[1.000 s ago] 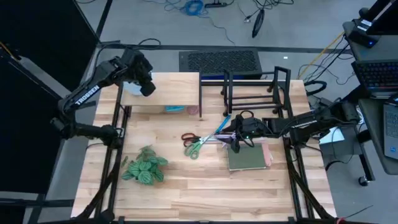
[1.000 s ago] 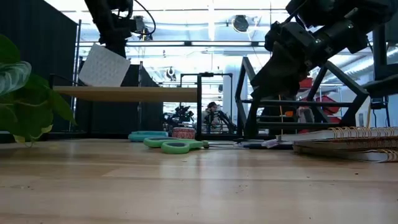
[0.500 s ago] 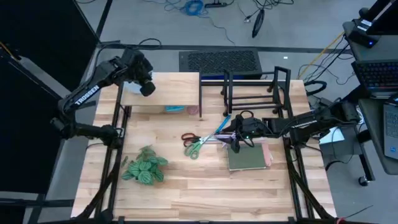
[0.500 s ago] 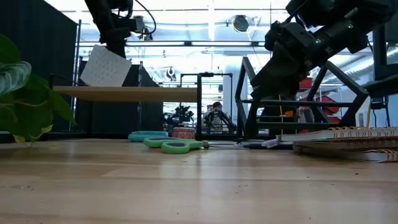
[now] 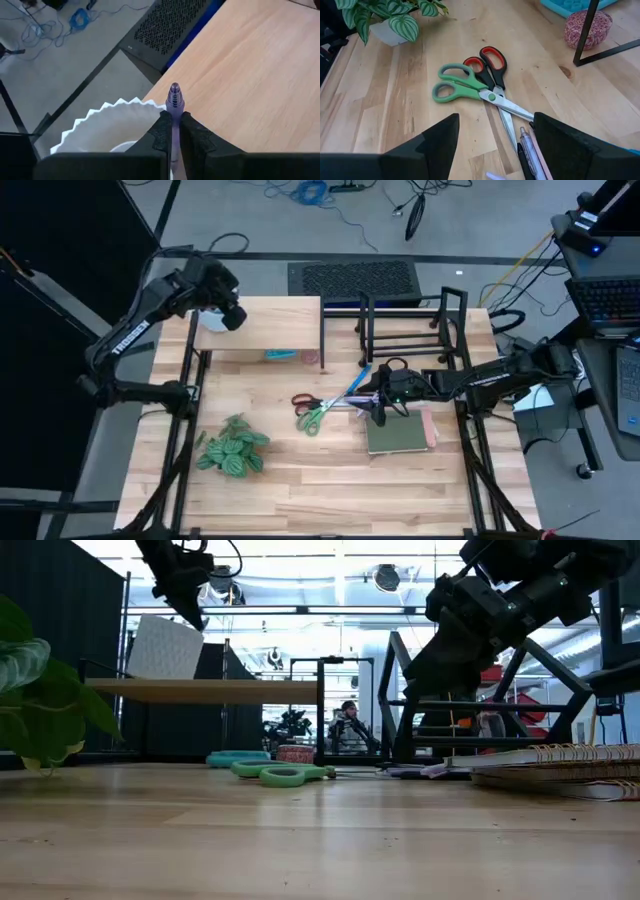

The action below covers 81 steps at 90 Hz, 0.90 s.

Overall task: Stock shelves
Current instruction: Remove the purple pen from the white pen holder

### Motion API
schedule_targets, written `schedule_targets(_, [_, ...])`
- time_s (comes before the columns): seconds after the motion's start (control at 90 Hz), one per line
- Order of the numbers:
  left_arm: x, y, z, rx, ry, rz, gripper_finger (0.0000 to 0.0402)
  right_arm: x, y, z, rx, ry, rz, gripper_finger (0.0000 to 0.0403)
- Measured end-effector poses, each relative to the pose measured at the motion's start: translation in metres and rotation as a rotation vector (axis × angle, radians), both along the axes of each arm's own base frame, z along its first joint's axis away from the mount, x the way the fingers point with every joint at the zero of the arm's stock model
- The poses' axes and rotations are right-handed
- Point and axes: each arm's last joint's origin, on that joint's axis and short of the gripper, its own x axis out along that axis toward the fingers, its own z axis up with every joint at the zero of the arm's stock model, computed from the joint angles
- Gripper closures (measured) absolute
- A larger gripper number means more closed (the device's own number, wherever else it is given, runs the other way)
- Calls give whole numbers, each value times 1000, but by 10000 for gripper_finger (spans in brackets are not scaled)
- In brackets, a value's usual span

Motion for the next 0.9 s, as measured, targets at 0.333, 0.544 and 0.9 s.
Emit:
schedule_targets(0.333, [-10, -11, 19, 122, -88, 16, 391, 0, 0, 0, 0, 0, 0, 163])
schedule_targets(0.544, [-18, -28, 55, 201, -206, -7, 391, -3, 0, 7, -12, -31, 7, 163])
schedule_targets(0.9, [2, -67, 86, 55, -495, -447, 401, -22, 0, 37, -13, -134, 8, 163])
